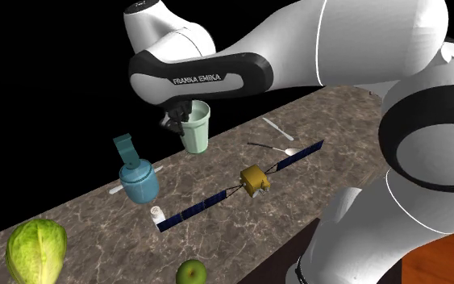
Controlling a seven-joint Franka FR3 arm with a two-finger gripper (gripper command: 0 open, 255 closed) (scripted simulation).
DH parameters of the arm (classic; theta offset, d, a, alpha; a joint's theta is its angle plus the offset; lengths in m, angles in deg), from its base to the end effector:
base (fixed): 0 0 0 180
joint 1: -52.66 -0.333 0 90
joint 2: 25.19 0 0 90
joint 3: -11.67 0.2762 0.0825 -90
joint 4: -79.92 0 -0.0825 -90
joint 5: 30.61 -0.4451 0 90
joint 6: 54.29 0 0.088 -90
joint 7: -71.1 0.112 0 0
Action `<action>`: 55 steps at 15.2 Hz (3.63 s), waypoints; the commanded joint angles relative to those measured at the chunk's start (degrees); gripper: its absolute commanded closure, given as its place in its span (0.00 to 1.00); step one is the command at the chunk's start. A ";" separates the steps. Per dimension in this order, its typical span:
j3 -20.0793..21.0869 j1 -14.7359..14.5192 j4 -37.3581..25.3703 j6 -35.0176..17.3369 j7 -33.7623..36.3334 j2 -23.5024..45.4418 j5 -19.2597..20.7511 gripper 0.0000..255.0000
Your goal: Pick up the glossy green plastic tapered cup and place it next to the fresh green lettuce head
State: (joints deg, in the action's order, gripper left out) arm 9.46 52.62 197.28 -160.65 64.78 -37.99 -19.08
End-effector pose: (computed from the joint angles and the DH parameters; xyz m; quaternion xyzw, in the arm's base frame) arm 0.5617 -0.0385 0.4808 0.9936 0.0632 0.0088 0.0935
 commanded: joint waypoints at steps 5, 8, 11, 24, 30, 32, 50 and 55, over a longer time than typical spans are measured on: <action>5.22 -3.45 -0.24 1.69 8.20 0.03 -1.05 1.00; 7.84 -5.20 -1.27 2.70 12.26 0.80 -1.61 1.00; 10.44 -6.92 -2.89 3.75 16.33 2.11 -2.06 1.00; 20.74 -14.84 -17.02 9.52 34.19 13.95 -1.24 1.00; 22.38 -16.76 -18.43 8.15 38.25 17.63 -0.19 1.00; 22.35 -16.73 -16.99 6.66 38.50 17.71 -0.11 1.00; 22.05 -16.70 -6.71 -6.15 41.37 20.72 1.78 1.00; 21.89 -16.78 -4.63 -9.53 42.40 22.23 2.70 1.00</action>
State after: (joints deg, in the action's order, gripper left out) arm 31.46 35.79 192.13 -169.24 107.03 -16.14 -16.66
